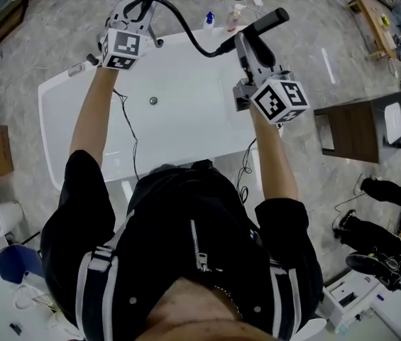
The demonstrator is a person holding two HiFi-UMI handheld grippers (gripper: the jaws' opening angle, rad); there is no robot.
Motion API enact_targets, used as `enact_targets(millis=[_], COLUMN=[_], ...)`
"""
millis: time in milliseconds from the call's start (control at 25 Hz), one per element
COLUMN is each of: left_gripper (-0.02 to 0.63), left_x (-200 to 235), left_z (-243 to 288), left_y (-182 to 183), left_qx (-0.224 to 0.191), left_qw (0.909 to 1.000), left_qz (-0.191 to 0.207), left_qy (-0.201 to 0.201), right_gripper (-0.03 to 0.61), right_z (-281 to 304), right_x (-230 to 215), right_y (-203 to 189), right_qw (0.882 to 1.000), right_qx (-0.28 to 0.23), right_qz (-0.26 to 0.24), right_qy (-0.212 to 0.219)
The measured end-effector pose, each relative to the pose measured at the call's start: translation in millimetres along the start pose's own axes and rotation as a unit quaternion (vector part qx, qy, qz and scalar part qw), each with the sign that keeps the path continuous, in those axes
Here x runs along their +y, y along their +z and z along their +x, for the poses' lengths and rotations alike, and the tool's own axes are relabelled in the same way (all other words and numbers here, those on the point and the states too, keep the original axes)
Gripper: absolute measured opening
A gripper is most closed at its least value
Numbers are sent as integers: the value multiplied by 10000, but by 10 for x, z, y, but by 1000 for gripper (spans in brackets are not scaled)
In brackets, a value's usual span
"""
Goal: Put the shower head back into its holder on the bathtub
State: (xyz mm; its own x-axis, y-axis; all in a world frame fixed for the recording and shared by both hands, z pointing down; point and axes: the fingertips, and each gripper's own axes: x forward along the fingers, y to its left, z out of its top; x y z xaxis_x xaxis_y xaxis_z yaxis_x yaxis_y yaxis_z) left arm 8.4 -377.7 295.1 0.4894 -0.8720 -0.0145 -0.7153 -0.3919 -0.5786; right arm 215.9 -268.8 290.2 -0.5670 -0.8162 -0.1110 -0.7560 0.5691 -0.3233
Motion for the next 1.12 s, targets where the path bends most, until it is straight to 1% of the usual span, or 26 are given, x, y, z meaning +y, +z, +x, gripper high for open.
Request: enact_targets(millis=[600,880,1120], left_gripper=[77,77,78], left_x=[-286,-429,-522], left_z=[115,123,139], left_y=[-227,-411,-631], left_qx=[145,325,516], left_qw=[9996,9989,9976], left_qz=[-108,-173,-333], left_qy=[-198,-281,-310], right_gripper=[127,127,127], right_z=[-159,-229,-245], right_x=[-155,-229,-276], right_y=[-119,-148,-177], right_qw=[9996,9994,9991], right_qx=[153,211,276], right_qz=[23,3,-10], right_qy=[-215,-281,-315])
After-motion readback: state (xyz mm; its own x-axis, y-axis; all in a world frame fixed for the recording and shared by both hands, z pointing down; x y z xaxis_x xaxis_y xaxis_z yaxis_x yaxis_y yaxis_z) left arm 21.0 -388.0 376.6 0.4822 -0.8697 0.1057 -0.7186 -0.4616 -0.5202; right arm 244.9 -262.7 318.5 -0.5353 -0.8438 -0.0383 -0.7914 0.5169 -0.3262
